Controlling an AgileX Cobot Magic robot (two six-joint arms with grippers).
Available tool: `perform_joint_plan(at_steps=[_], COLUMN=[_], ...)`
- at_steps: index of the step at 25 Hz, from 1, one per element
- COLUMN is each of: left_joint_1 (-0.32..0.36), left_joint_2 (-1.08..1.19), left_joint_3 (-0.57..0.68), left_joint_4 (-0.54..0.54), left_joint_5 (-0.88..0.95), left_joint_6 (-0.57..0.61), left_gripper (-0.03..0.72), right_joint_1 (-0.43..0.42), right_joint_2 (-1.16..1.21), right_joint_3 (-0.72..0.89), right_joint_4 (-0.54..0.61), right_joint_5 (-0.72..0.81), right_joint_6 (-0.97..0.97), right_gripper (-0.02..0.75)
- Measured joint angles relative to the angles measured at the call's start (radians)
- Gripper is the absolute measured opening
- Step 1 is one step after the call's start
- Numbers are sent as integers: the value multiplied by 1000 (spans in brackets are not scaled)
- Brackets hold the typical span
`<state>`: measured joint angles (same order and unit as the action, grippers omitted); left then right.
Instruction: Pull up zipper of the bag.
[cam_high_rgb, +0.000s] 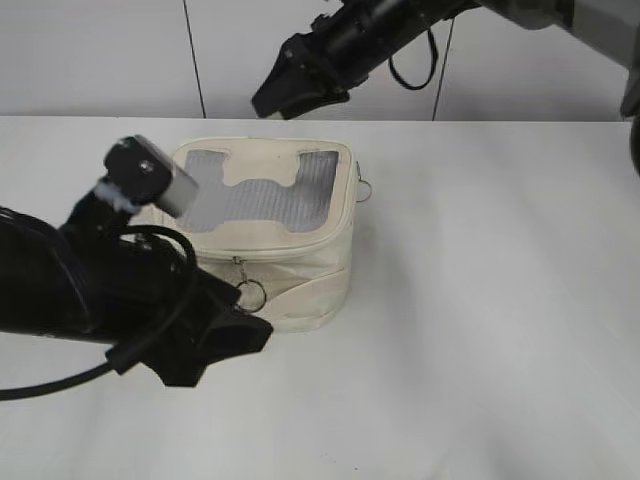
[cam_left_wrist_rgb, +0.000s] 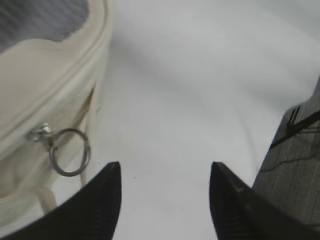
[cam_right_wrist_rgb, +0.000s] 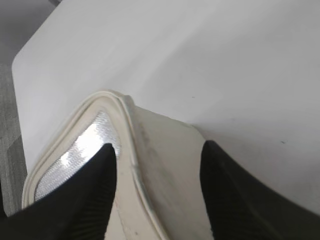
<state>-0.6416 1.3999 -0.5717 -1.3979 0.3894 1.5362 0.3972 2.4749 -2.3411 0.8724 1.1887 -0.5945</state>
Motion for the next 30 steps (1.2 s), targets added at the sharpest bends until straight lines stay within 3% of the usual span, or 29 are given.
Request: perform_joint_plan(at_steps=[2, 5, 8, 10, 15, 19, 21, 24, 30], left_joint_1=[59, 223, 400, 446, 408, 351, 333, 321, 307], left_joint_2=[-36, -59, -13, 51, 292, 525, 623, 724, 808], left_joint_3=[-2, -64, -213, -353, -723, -996, -1123, -1258, -1337], left_joint_4=[48, 139, 222, 273, 327, 370, 400, 470, 563], left_joint_5=[29, 180, 360, 397, 485, 606, 675, 757, 816], left_joint_6=[-75, -168, -194, -198, -201, -224, -252, -301, -350], left_gripper=[454, 453, 444, 442, 442, 442, 442, 442, 442], right_joint_1=[-38, -113, -194, -243, -305, -308, -308, -308, -307], right_joint_2=[-17, -57, -127, -199, -446, -568, -575, -575, -575], right_joint_3=[-4, 31, 163, 310, 865, 1196, 1284, 1360, 1374], right_joint_4=[-44, -53, -14, 31, 157, 451, 607, 734, 792], right_joint_5=[10, 14, 14, 11, -250, -386, -387, -391, -395], right_joint_6=[39, 66, 38, -22, -329, -753, -921, -1095, -1207], right_gripper=[412, 382, 352, 333, 314, 326, 363, 419, 438])
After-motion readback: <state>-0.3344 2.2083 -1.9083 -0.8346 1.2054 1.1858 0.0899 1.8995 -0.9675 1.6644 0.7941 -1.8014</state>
